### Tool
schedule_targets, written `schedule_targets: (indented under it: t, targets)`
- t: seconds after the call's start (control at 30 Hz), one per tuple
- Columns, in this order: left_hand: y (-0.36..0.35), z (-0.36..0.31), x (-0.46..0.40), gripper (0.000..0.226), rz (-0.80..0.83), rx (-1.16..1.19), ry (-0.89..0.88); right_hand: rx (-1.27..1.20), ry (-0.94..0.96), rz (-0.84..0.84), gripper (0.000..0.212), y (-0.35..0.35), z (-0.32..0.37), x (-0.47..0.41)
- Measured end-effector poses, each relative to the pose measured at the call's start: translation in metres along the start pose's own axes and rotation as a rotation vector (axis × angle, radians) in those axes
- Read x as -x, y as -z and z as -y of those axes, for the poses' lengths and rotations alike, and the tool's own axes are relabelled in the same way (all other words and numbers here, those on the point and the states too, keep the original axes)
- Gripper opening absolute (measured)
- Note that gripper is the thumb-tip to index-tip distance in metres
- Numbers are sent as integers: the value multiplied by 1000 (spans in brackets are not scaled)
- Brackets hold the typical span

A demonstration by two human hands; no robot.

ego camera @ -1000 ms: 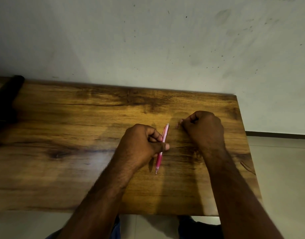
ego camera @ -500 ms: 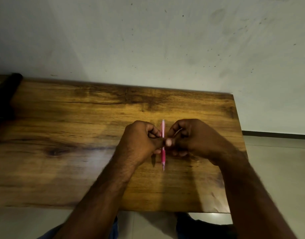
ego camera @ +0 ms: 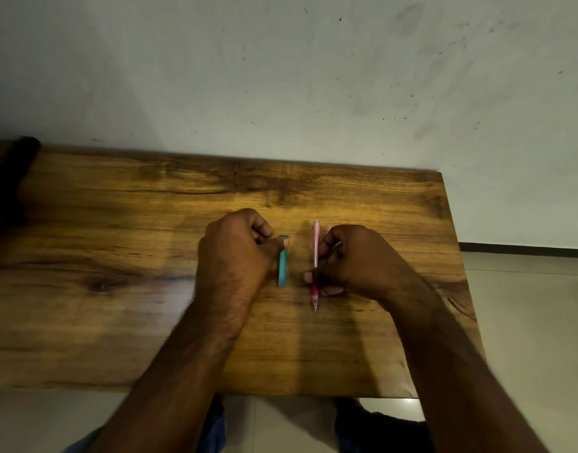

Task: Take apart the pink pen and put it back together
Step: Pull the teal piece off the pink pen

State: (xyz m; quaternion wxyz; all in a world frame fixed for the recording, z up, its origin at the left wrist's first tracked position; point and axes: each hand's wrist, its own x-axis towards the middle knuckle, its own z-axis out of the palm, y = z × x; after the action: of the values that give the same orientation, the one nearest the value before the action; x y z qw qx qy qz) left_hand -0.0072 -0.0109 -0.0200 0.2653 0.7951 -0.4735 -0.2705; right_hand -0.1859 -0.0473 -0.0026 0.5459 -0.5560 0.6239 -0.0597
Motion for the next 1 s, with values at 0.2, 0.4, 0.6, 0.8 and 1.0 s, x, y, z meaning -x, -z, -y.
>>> schedule_targets:
  t: [0.2,0.4,0.6,0.8,1.0]
  targets:
    - [-7,0,8,37,64,-115,31,52,-11,-65,42,-7,2,-3]
    - [-9,0,7,32,77,-183,-2,117,34,-100,33,0,0,-6]
    - [-6,1,8,23,75,-139,-62,45,313,-402,22,-4,1,-10]
    - [11,-1,11,19,-5,-33,-291,-300,334,-240,11,-17,7,-15]
    - [27,9,11,27,27,-2,-341,-569,296,-144,19,-26,17,-14]
